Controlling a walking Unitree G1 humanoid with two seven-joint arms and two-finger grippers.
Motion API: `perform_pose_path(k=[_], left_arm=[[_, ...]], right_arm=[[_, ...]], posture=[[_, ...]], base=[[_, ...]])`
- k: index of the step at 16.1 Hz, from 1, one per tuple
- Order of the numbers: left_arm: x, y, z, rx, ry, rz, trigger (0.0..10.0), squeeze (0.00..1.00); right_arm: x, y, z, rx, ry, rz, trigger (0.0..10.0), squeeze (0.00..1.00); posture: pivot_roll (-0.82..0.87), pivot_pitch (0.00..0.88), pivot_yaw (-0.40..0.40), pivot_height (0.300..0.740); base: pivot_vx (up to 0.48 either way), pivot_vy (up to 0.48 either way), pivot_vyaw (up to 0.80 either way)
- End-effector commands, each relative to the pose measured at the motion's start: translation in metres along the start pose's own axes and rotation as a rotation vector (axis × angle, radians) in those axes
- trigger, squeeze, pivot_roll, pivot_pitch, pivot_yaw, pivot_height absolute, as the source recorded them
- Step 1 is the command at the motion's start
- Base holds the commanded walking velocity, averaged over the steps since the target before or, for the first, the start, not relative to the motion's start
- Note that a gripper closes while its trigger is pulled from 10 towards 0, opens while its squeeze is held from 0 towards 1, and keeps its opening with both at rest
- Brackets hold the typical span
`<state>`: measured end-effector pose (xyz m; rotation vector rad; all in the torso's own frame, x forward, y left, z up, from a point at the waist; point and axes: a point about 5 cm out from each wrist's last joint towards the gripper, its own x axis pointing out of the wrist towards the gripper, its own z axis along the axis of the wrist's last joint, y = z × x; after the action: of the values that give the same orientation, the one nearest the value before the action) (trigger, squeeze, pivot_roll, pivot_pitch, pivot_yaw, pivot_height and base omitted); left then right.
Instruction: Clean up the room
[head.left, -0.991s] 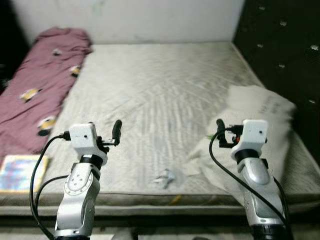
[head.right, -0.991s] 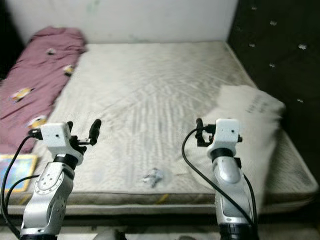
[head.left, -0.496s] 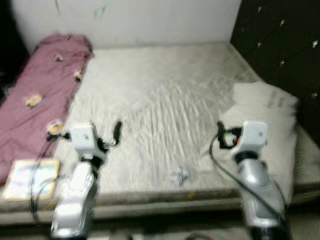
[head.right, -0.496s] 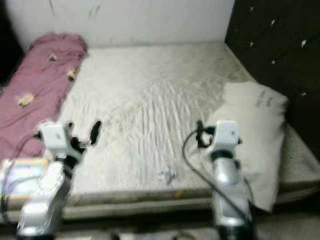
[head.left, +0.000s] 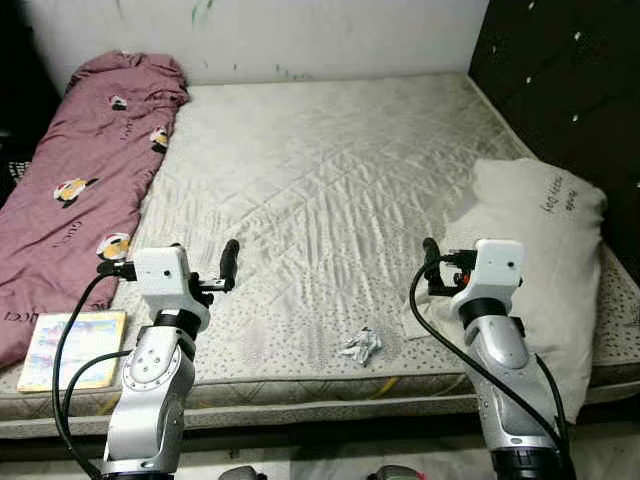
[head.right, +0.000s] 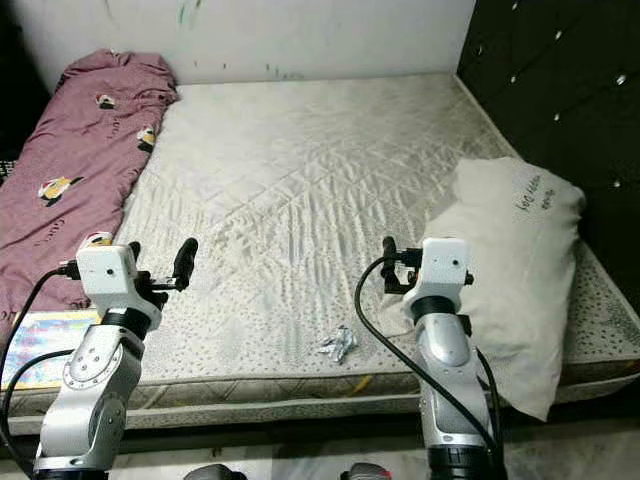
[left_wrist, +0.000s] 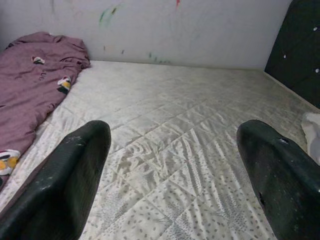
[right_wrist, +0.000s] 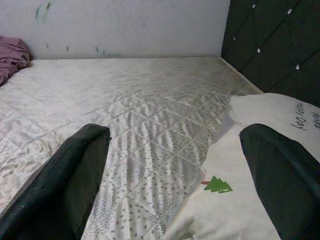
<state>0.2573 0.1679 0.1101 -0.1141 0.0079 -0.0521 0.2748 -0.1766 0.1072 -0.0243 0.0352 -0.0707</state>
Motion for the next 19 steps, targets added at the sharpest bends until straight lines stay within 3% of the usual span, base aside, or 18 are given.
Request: perform_pose_path(k=[1, 4, 9, 12, 19], left_arm=[[-0.0020, 0.0055, 0.0004, 0.014, -0.004, 0.011, 10.0, 0.00], [-0.0023, 0.0035, 0.0008, 0.039, -0.007, 0.001, 10.0, 0.00], [-0.0032, 0.0054, -0.0007, 0.044, -0.001, 0.018, 10.0, 0.00], [-0.0030, 0.0048, -0.0006, 0.043, 0.002, 0.012, 10.0, 0.00], [-0.0034, 0.0057, -0.0029, 0.039, 0.013, 0.026, 10.0, 0.00]], right_arm=[[0.0010, 0.0006, 0.0033, 0.008, -0.015, -0.001, 10.0, 0.00], [0.0002, 0.0008, 0.0031, 0.009, -0.016, -0.002, 10.0, 0.00], [-0.0004, 0.0002, 0.0012, 0.010, -0.004, -0.012, 10.0, 0.00], [0.0004, -0.0008, 0.0004, 0.021, 0.002, -0.019, 10.0, 0.00], [-0.0005, -0.0009, -0.0011, 0.011, 0.006, -0.022, 10.0, 0.00]], posture=[[-0.06, 0.000, 0.023, 0.720], [-0.06, 0.000, 0.027, 0.692], [-0.05, 0.000, 0.031, 0.692], [-0.06, 0.000, 0.032, 0.692], [-0.06, 0.000, 0.030, 0.692]], base=[[0.000, 0.000, 0.00], [0.000, 0.000, 0.00], [0.000, 0.000, 0.00], [0.000, 0.000, -0.80], [0.000, 0.000, 0.00]])
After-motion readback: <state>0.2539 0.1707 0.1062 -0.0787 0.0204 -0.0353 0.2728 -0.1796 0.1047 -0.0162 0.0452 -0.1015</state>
